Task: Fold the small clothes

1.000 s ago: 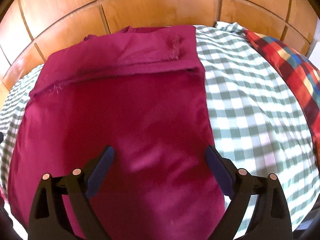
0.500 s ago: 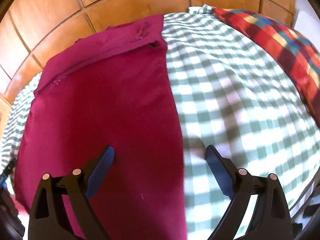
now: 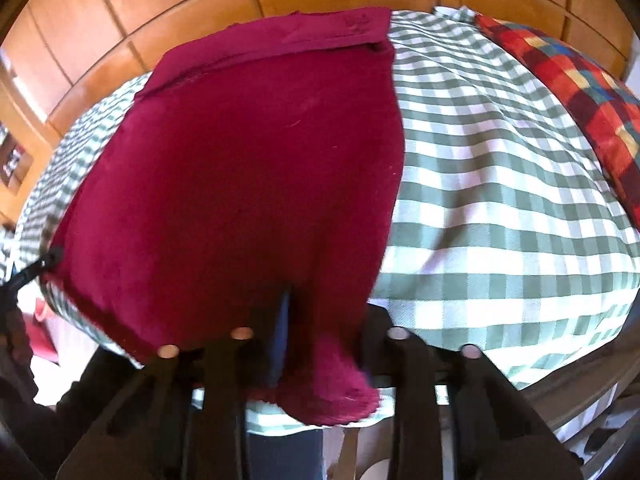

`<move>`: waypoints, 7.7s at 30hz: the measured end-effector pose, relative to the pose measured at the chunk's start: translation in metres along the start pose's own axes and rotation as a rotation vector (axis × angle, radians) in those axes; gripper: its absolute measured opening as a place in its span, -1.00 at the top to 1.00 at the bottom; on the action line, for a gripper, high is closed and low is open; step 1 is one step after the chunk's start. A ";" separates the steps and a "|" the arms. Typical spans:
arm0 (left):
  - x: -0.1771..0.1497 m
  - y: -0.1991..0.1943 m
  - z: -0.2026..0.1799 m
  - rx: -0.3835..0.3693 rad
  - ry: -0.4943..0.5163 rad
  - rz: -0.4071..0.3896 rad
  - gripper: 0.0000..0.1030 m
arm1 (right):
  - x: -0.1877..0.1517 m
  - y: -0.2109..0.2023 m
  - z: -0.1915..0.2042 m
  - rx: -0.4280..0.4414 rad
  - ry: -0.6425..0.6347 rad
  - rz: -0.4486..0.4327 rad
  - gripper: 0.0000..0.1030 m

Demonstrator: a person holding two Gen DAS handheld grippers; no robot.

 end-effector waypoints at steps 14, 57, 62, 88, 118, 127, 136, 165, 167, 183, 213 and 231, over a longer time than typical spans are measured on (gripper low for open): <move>0.111 0.001 -0.025 -0.208 -0.083 -0.137 0.88 | 0.117 0.018 -0.002 0.150 0.184 -0.145 0.74; 0.100 0.089 0.003 -0.082 -0.042 -0.009 0.61 | 0.109 0.075 -0.042 0.068 0.220 -0.101 0.47; 0.064 0.049 0.011 -0.094 -0.031 0.014 0.61 | 0.056 0.039 -0.035 0.117 0.201 -0.059 0.47; 0.078 -0.016 0.038 0.180 0.102 -0.149 -0.25 | 0.051 -0.010 -0.026 -0.065 0.130 -0.142 -0.41; 0.068 -0.005 0.062 -0.021 -0.138 -0.114 -0.28 | 0.077 -0.005 -0.027 -0.131 0.106 -0.196 -0.23; 0.082 0.012 0.046 -0.083 -0.134 -0.129 -0.29 | 0.100 0.027 -0.041 -0.161 0.109 -0.175 0.17; 0.098 0.028 0.023 -0.128 -0.010 -0.121 -0.34 | 0.109 0.047 -0.040 -0.161 0.100 -0.164 0.50; 0.144 -0.058 -0.025 -0.217 0.085 -0.333 0.84 | 0.149 -0.035 -0.027 -0.079 0.092 -0.351 0.87; 0.160 -0.053 -0.026 -0.195 0.099 -0.353 0.84 | 0.163 -0.033 -0.028 -0.075 0.096 -0.364 0.87; 0.245 0.084 -0.012 -0.001 0.077 -0.259 0.84 | 0.251 0.086 -0.051 -0.173 0.107 -0.252 0.87; 0.079 0.041 0.011 -0.161 -0.037 -0.053 -0.10 | 0.074 0.026 -0.057 0.136 0.323 -0.126 -0.05; 0.052 0.003 0.017 -0.153 -0.015 -0.036 0.87 | 0.040 -0.004 -0.037 0.066 0.141 -0.093 0.81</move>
Point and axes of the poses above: each gripper's, at about its wrist camera, not at the fingertips, and y roughly the way its jaws point, z to its left, x to its top, the point moved 10 cm from there along y, roughly the way its jaws point, and after that the axes turned 10 degrees about -z, right-handed, at the moved point
